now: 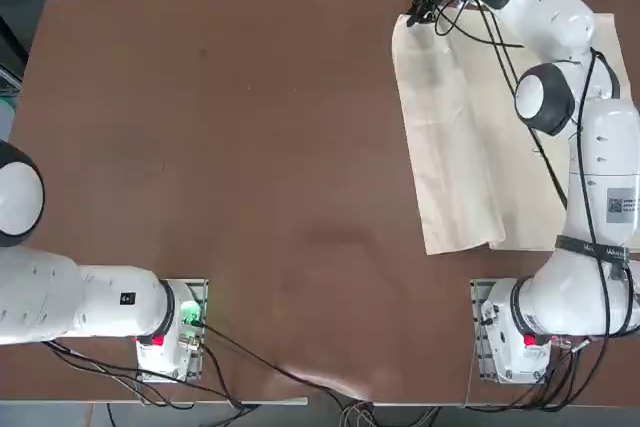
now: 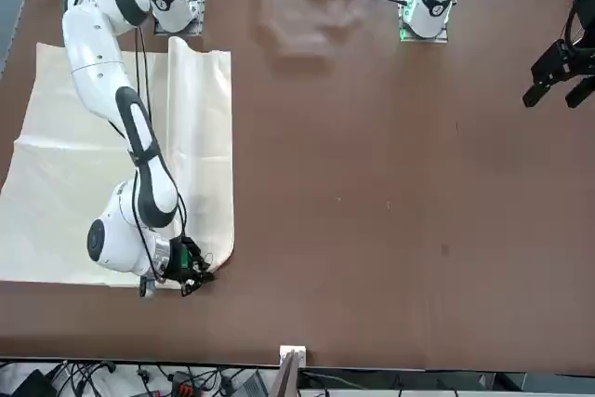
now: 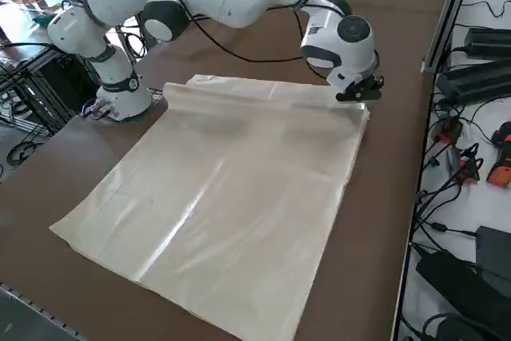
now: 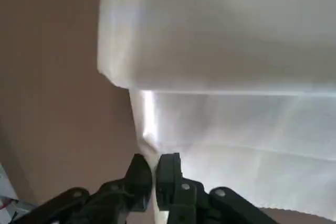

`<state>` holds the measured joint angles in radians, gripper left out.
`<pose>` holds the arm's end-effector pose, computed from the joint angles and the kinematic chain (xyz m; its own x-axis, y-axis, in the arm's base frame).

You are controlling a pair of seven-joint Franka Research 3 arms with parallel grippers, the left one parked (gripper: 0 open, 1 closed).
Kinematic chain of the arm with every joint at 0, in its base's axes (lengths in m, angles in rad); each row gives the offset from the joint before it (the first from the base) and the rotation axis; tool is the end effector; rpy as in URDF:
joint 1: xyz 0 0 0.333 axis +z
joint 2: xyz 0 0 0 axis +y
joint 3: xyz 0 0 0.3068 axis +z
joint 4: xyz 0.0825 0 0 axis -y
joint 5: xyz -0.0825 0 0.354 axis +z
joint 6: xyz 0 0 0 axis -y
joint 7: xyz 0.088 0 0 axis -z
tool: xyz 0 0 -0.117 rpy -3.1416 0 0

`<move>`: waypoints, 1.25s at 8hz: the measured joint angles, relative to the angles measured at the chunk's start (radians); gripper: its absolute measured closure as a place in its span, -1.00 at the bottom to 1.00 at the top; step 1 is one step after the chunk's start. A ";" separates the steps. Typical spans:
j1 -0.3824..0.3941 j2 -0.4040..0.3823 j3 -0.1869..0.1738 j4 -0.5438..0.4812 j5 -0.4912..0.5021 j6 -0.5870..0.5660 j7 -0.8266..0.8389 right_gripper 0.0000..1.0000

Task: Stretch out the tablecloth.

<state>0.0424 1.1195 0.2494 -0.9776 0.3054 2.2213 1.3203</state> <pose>0.7487 0.1590 0.1982 0.2342 -0.8692 -0.4356 -0.9685 -0.1697 -0.1822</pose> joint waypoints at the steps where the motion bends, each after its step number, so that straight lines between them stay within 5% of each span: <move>1: 0.008 0.003 0.001 0.001 0.011 0.000 0.000 0.80; 10: 0.068 0.035 0.003 0.039 0.088 0.031 0.037 0.89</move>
<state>0.1103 1.1541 0.2526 -0.9385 0.3931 2.2521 1.3573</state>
